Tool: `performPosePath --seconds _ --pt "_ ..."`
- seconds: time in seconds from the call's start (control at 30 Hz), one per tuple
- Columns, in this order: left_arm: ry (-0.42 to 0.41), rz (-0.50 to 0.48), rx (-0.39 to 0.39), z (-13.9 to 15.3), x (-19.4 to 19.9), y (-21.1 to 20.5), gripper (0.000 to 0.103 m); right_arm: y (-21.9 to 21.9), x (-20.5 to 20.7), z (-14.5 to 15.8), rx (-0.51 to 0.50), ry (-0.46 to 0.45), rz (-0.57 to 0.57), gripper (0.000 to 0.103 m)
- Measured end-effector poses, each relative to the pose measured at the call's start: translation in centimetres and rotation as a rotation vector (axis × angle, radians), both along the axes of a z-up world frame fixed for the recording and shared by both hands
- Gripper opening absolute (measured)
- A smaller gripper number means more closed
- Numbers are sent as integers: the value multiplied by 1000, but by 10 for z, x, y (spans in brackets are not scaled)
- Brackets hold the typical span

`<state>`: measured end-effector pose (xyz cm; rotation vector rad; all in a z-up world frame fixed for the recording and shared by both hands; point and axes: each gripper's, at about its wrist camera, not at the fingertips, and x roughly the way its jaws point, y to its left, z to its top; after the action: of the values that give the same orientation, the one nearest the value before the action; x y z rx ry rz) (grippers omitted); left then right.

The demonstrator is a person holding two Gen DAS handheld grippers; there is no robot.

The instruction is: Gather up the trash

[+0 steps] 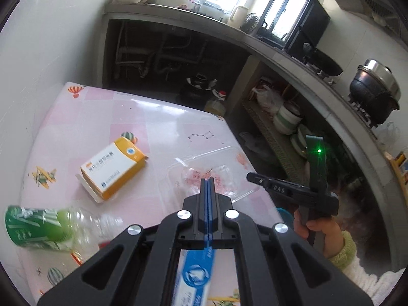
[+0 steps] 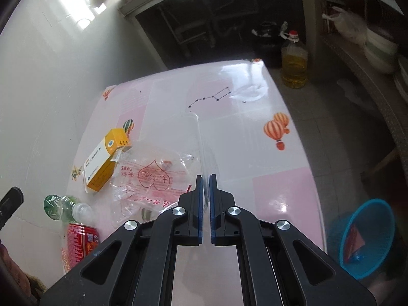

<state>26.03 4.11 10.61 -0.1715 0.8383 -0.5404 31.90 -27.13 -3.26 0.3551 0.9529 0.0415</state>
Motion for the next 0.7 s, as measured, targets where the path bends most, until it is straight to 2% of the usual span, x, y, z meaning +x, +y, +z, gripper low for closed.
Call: performPosePath --seconds 0.2,0.3,0.37,0.47,0.53,0.6,0.7 --pt "-23 -63 -60 9 -48 1 0 -50 -84 23 79 -36 -15 3" --pt "-9 -136 -73 4 -74 -8 0 -56 -121 18 130 2 21 3" --pt "20 -196 -86 -4 -89 -15 0 -56 -147 9 135 49 7 3" --pt "78 -260 -94 -25 -110 -28 11 -49 -178 -10 100 111 -34 3" --pt "124 -300 -80 -43 -121 -40 26 -45 -193 -22 88 134 -65 3" --pt "165 -309 -67 -61 -130 -51 37 -42 -204 -33 136 140 -96 3" --pt "242 -313 -55 -88 -135 -70 39 -37 -210 -38 156 138 -125 3"
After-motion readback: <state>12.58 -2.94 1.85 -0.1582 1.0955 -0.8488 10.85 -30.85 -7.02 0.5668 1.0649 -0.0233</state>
